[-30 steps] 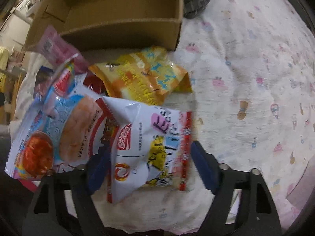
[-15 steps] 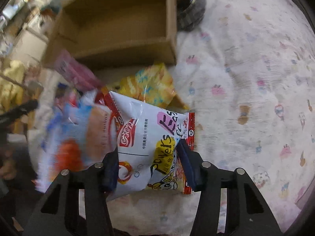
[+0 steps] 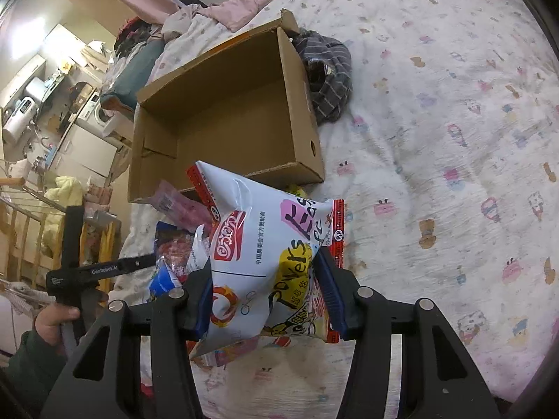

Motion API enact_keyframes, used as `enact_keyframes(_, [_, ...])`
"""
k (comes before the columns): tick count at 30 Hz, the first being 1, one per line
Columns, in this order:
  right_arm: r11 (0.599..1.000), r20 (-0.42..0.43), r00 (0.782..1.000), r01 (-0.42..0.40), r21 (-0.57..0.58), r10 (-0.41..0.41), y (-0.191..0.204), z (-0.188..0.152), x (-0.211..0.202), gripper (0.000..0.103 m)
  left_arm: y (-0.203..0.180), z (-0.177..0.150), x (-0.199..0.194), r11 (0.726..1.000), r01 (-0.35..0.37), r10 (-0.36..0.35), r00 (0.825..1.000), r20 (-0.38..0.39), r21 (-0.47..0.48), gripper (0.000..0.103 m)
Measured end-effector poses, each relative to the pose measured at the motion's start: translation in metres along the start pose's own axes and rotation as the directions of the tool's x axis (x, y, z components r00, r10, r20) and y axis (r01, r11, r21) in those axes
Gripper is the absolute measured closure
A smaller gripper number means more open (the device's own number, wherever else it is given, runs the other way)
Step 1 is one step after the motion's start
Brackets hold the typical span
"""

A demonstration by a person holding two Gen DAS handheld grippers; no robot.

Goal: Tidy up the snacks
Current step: 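Grasp the blue snack bag with the left gripper while the right grasps the white-red bag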

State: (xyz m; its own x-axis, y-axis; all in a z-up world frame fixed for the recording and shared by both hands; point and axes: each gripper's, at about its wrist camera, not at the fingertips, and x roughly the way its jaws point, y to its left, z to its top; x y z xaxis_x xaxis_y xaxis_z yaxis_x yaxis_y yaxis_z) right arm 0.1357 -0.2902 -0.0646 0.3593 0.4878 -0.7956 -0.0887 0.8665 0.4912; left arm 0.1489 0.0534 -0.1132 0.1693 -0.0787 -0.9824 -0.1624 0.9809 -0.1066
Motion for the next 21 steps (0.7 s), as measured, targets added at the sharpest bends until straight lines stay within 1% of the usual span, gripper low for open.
enact_keyframes(1, [1.000,0.002,1.000,-0.003,0.002,0.003,0.000,0.000,-0.002,0.049,-0.004,0.002,0.000,0.999,-0.032,0.032,0.999,0.014,0.023,0.014])
enact_keyframes(2, [1.000,0.005,1.000,-0.003,0.003,0.003,-0.001,0.000,-0.001,0.049,-0.005,0.003,0.002,0.999,-0.042,0.042,0.999,0.011,0.026,0.014])
enact_keyframes(3, [1.000,0.007,1.000,-0.004,0.005,0.004,0.000,-0.001,0.001,0.049,-0.006,0.004,0.005,0.999,-0.037,0.037,0.999,0.000,0.022,0.016])
enact_keyframes(4, [1.000,0.007,1.000,-0.006,0.006,0.006,-0.001,-0.001,0.002,0.049,-0.006,0.005,0.010,1.000,-0.019,0.019,1.000,-0.023,0.013,0.022])
enact_keyframes(5, [1.000,0.007,1.000,-0.005,0.007,0.005,-0.001,-0.001,0.002,0.049,-0.005,0.006,0.014,1.000,-0.006,0.006,0.999,-0.038,0.007,0.025])
enact_keyframes(7, [1.000,0.004,1.000,-0.005,0.008,0.005,-0.001,-0.002,0.004,0.049,-0.007,0.008,0.022,1.000,0.018,-0.019,0.998,-0.055,-0.012,0.028])
enact_keyframes(8, [1.000,0.002,1.000,-0.006,0.010,0.006,-0.001,-0.002,0.004,0.049,-0.007,0.010,0.025,0.999,0.037,-0.038,0.997,-0.060,-0.019,0.031])
enact_keyframes(10, [1.000,-0.002,1.000,-0.006,0.010,0.006,0.000,-0.002,0.004,0.049,-0.012,0.015,0.032,0.994,0.101,-0.103,0.992,-0.075,-0.029,0.035])
enact_keyframes(12, [1.000,-0.003,1.000,-0.005,0.010,0.005,0.000,-0.002,0.005,0.049,-0.016,0.017,0.039,0.984,0.176,-0.179,0.979,-0.102,-0.037,0.035])
enact_keyframes(13, [1.000,-0.003,1.000,-0.005,0.010,0.005,0.000,-0.002,0.006,0.049,-0.017,0.016,0.044,0.982,0.183,-0.187,0.974,-0.124,-0.042,0.058])
enact_keyframes(14, [1.000,-0.006,1.000,-0.004,0.009,0.004,0.001,-0.003,0.006,0.049,-0.017,0.015,0.048,0.984,0.174,-0.177,0.974,-0.140,-0.034,0.063])
enact_keyframes(15, [1.000,-0.008,1.000,-0.002,0.008,0.002,0.001,-0.003,0.007,0.049,-0.018,0.012,0.051,0.985,0.168,-0.170,0.975,-0.145,-0.024,0.064])
enact_keyframes(16, [1.000,-0.009,1.000,-0.001,0.007,0.001,0.001,-0.004,0.008,0.049,-0.019,0.009,0.050,0.987,0.160,-0.161,0.978,-0.135,-0.017,0.070])
enact_keyframes(17, [1.000,-0.010,1.000,-0.001,0.004,0.001,0.002,-0.003,0.008,0.049,-0.020,0.010,0.046,0.986,0.164,-0.164,0.979,-0.123,-0.008,0.073])
enact_keyframes(21, [1.000,-0.001,1.000,-0.005,-0.002,0.005,0.003,-0.003,0.007,0.049,-0.026,0.008,0.028,0.985,0.170,-0.169,0.984,-0.050,0.012,0.075])
